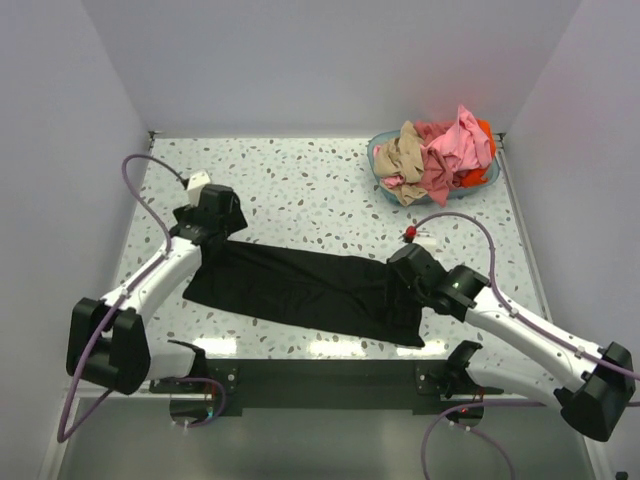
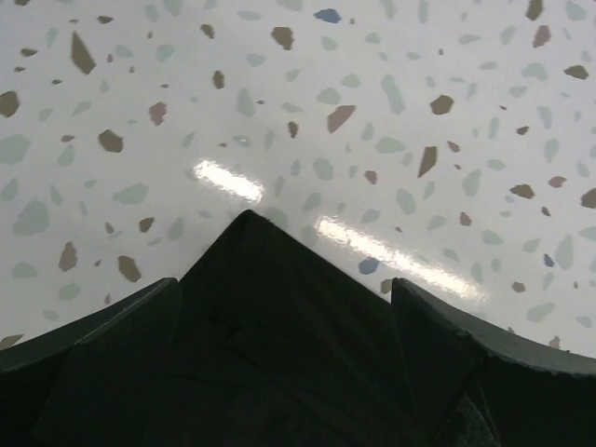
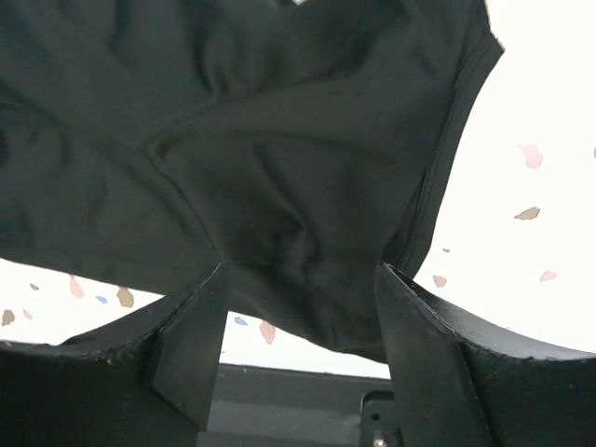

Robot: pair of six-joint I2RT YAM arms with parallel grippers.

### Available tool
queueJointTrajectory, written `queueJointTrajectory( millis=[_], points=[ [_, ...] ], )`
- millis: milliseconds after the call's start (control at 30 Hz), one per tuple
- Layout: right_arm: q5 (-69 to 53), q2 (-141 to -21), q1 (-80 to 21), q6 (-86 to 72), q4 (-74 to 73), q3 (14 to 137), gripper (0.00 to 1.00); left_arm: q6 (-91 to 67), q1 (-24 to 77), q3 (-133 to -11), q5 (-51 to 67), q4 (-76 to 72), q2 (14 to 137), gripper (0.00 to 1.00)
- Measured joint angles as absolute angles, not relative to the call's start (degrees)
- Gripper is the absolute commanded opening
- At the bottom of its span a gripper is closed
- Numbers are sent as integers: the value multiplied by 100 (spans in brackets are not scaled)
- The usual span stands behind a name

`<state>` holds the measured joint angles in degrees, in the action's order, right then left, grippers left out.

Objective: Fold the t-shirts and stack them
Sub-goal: Fold the tshirt

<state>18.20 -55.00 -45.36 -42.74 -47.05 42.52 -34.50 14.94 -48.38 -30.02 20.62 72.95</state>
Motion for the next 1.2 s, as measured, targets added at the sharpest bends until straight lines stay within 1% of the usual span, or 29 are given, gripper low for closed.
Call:
queueJointTrajectory(
  millis=[133, 267, 333, 567, 833, 1000, 1067, 1133, 1167, 1200],
  points=[
    [2012, -5666, -4536, -4265, -4525, 4372, 66, -3439, 1712, -5216, -3002, 1933, 7922, 100],
    [2056, -6211, -4471, -4228, -4174, 4392, 66, -3389, 1702, -5207, -3024, 1929, 8396, 91],
    [2027, -6420, -4309, -4163, -3990, 4388, 65, -3363, 1699, -5155, -3028, 1911, 8486, 89],
    [1806, -6654, -2941, -3780, -3205, 4272, 63, -3280, 1621, -5122, -3030, 1758, 8833, 89],
    [1520, -7675, -2112, -3424, -2582, 4287, 57, -3098, 1476, -5033, -3015, 1581, 8923, 89],
    [1391, -8123, -1826, -3297, -2311, 4340, 54, -2978, 1358, -5013, -2939, 1389, 8971, 89],
    [1343, -8239, -1739, -3260, -2213, 4340, 51, -2936, 1323, -5013, -2886, 1330, 9045, 89],
    [1245, -8372, -1634, -3223, -2104, 4340, 45, -2928, 1278, -5011, -2823, 1278, 9133, 88],
    [1216, -8444, -1579, -3201, -2049, 4340, 41, -2928, 1256, -5009, -2781, 1264, 9164, 87],
    [1177, -8519, -1514, -3186, -2003, 4340, 34, -2923, 1236, -5002, -2751, 1243, 9190, 87]
  ],
)
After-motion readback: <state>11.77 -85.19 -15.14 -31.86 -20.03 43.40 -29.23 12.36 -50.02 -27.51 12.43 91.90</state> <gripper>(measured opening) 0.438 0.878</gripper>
